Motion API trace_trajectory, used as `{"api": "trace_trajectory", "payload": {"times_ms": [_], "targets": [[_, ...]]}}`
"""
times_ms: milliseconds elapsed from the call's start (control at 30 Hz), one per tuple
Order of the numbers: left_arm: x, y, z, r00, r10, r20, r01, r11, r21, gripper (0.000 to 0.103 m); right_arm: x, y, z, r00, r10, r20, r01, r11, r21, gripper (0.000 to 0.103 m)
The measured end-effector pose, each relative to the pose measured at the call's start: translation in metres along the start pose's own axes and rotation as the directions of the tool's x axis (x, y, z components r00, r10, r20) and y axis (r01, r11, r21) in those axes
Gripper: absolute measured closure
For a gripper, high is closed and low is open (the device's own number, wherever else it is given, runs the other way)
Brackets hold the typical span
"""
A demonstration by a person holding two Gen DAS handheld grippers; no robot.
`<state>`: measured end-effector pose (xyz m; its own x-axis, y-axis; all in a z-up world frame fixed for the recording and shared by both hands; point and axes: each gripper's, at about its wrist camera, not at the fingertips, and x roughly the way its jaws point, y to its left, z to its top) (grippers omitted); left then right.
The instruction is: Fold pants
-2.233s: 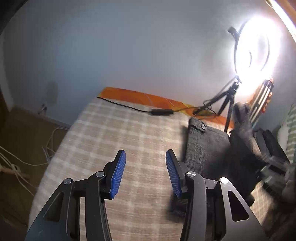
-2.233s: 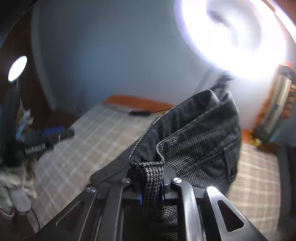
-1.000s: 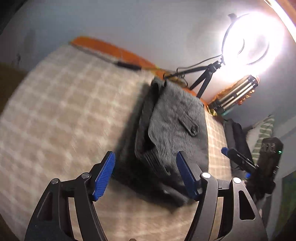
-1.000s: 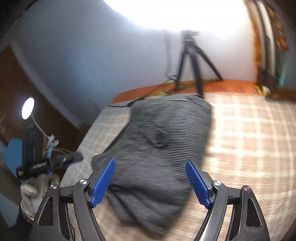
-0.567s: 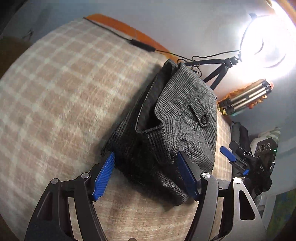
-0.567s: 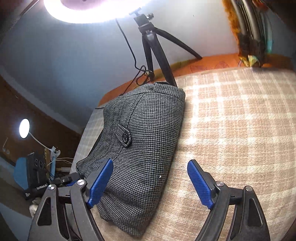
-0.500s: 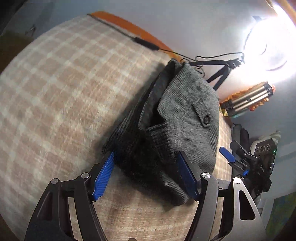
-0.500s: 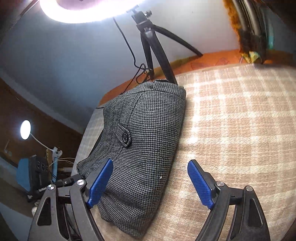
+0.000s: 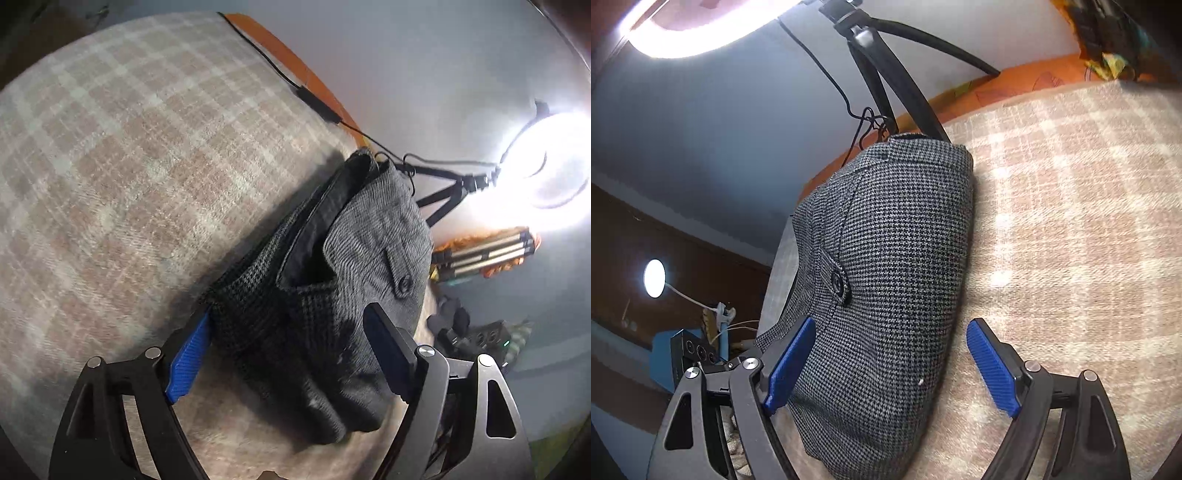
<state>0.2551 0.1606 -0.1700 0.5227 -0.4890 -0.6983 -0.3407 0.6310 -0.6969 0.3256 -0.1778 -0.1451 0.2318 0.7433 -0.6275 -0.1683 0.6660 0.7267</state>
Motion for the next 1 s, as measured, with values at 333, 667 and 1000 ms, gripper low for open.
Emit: {"api": "trace_trajectory", "payload": {"times_ms": [333,667,1000], "targets": [[0.006,-0.001,-0.01,0.997,0.022,0.07,-0.026,0.997,0.067,0.023,0.009,-0.014,0.011,0.999,0.025,0.032,-0.026,0.999,0.048,0.017],[0.023,-0.009,0.005,0.989,0.091,0.116,-0.1,0.992,0.077,0.054,0.025,-0.014,0.023,0.997,0.057,0.05,-0.061,0.995,0.083,0.03],[0.015,-0.028,-0.006,0.985,0.093,0.147,-0.122,0.972,0.2,0.077,0.025,0.007,0.02,0.999,0.004,0.055,-0.006,0.999,0.046,0.077]]}}
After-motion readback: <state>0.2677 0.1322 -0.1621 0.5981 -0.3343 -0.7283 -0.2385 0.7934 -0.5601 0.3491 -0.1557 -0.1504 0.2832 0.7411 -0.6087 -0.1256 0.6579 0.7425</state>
